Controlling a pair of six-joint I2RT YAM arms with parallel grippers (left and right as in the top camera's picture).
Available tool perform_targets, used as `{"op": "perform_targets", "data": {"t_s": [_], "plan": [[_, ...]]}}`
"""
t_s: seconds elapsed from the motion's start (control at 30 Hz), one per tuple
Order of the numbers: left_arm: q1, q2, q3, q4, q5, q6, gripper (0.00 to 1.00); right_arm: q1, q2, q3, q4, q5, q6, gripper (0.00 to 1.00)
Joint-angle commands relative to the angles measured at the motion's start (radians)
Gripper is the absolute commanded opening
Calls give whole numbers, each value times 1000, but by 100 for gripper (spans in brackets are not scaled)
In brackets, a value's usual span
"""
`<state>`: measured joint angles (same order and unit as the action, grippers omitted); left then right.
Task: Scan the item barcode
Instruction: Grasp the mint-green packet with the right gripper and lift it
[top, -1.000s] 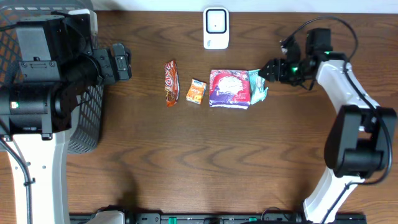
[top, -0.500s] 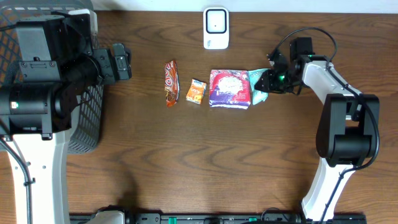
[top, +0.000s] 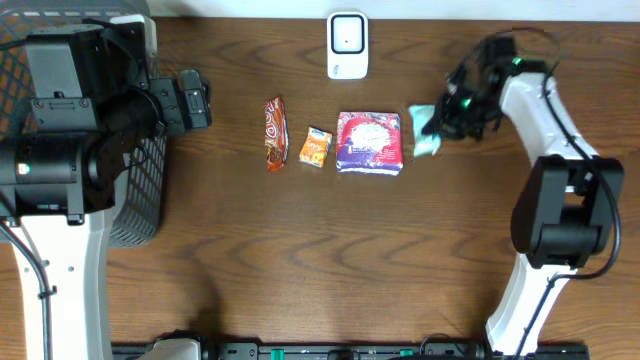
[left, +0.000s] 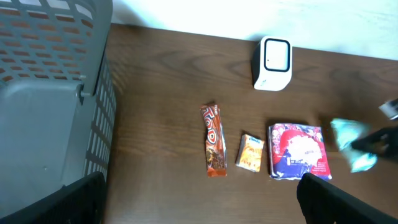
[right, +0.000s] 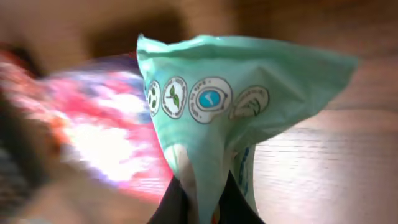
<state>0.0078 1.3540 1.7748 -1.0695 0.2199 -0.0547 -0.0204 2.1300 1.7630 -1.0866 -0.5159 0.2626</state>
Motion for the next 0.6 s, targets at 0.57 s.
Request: {"op": "perform_targets", "data": {"t_s": [0.57], "plan": [[4, -2, 3, 0, 4, 2, 98, -9, -45, 179, -494, -571, 208, 1]]}}
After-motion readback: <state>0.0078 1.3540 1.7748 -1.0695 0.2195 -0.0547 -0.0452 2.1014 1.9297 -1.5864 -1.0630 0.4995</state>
